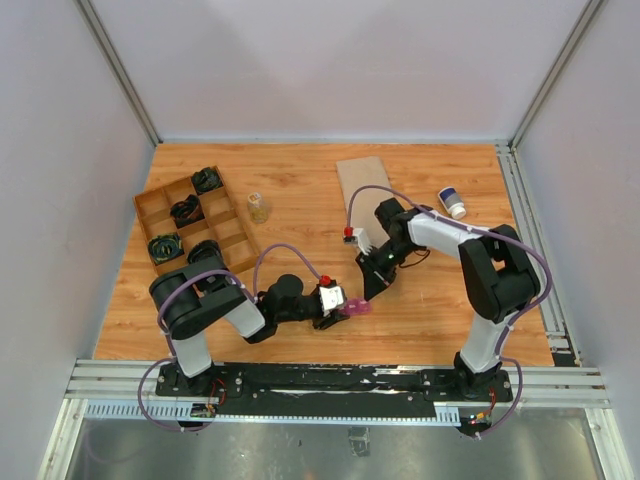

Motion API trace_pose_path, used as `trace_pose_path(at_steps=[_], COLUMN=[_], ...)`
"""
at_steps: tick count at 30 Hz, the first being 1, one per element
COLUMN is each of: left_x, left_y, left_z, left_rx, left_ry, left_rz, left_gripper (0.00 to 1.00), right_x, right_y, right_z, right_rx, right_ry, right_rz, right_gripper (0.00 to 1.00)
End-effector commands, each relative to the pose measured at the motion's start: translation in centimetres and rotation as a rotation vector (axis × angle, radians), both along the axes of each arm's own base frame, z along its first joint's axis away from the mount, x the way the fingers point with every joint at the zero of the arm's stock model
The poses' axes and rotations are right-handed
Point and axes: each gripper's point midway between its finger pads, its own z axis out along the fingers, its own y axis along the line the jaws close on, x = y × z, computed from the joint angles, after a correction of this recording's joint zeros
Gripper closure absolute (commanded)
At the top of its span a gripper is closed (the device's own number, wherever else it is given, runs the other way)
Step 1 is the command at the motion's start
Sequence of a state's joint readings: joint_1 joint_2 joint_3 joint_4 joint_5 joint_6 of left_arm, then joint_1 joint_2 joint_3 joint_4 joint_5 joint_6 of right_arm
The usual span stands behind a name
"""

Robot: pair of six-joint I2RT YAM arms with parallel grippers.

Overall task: Sort the pills into containers
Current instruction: Close the pill container at the center of the board.

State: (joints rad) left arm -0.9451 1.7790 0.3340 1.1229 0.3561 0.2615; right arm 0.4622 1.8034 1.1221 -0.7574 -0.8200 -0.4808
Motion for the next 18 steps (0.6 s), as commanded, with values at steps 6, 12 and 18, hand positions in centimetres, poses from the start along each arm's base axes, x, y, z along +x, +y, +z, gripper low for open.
trace_pose_path(at_steps=[6, 12, 18], left_x=[-1.4, -1.5, -1.4], left_y=[1.0, 0.9, 1.0], left_z=[-3.0, -3.2, -3.2], left_rx=[0.088, 0.090, 0.089], left_ry=[0.092, 0.100, 0.101], left_rz=[-0.006, -0.008, -0.003], left_gripper=[0.58, 0.59, 0.59], right_x=[-1.5, -2.2, -2.2], right_y=[-0.5, 0.0, 0.1], right_z=[-1.2, -0.3, -0.1], right_rx=[-0.119, -0.095, -0.098], right_ry=[-0.056, -0.086, -0.100], right_rz=[0.104, 0.148, 0.150], right_gripper=[0.94, 0.94, 0.94])
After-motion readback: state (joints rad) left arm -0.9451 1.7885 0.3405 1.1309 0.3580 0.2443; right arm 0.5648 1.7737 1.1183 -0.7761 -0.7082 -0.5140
